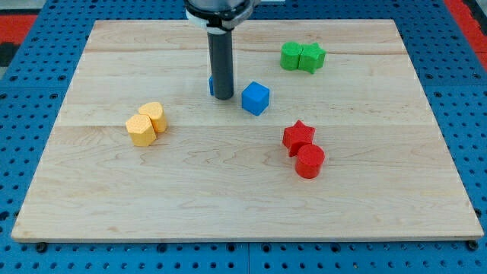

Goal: Slide blue cube closer to the blue triangle

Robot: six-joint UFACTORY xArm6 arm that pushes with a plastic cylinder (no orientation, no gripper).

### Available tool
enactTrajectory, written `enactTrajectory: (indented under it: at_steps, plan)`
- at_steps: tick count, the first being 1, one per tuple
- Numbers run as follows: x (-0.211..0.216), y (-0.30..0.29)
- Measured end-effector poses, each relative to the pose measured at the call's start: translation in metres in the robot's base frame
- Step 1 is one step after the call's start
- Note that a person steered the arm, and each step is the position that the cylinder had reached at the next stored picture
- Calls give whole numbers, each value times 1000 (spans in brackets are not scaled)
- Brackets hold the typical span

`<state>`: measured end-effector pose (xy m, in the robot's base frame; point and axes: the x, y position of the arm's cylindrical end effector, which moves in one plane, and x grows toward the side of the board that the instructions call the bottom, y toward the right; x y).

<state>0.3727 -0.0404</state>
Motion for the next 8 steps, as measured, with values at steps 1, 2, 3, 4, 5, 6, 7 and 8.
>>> enactTrajectory:
  at_steps: [1,2,3,4,5,6,7,8]
  plan:
    - [-17,-22]
    - [-12,-25]
    - [26,-20]
    - [57,5]
    - [60,60]
    - [59,102]
    - [40,87]
    - [11,49]
